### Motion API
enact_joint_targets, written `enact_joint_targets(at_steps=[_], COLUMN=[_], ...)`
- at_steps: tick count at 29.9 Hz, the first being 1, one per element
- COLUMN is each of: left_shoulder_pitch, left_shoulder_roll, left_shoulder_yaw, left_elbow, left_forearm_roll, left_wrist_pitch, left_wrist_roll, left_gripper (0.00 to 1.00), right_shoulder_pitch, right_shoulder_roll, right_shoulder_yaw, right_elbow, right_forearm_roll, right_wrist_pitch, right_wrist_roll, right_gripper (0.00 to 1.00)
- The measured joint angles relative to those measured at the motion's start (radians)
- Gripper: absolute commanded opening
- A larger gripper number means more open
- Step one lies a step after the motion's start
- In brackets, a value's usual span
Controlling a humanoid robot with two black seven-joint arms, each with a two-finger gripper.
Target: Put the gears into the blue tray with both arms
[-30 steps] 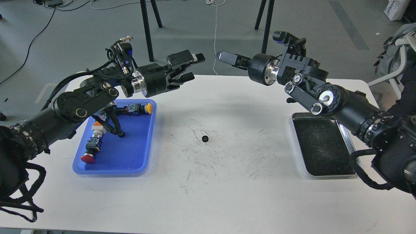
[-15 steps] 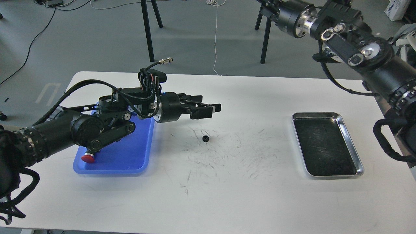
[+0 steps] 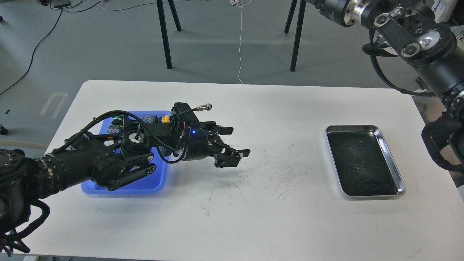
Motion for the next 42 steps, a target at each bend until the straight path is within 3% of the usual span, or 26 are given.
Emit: enact_joint_targets(at_steps=[15,24,34,42], left_shoulder_pitch=[0.011,0.012,0.012,0.017], left_shoulder_roll=[-0.105,-0.158,-0.190,-0.192], left_shoulder_yaw=[0.068,0.143,0.195,0.196], left_elbow=[0.170,0.271,0.316,0.331], left_forearm_roll=[0.044,0.041,0.033,0.031], left_wrist_pitch=[0.017,0.043,0.062,0.066], left_wrist_roll=[0.000,0.000,0.000,0.000], left_gripper=[0.94,0.85,0.72,0.54], right_shoulder_pitch=[0.023,0.022,0.020,0.017], right_shoulder_roll=[0.000,0.000,0.001,0.002], right_shoulder_yaw=[-0.001,-0.002,-0.002,-0.002], right_elbow=[0.000,0.000,0.002,0.003], right_forearm_roll=[-0.001,-0.001,-0.001,-0.001], right_wrist_pitch=[0.000,0.000,0.000,0.000], right_wrist_roll=[0.000,0.000,0.000,0.000], right_gripper=[0.98,0.98,0.98,0.98])
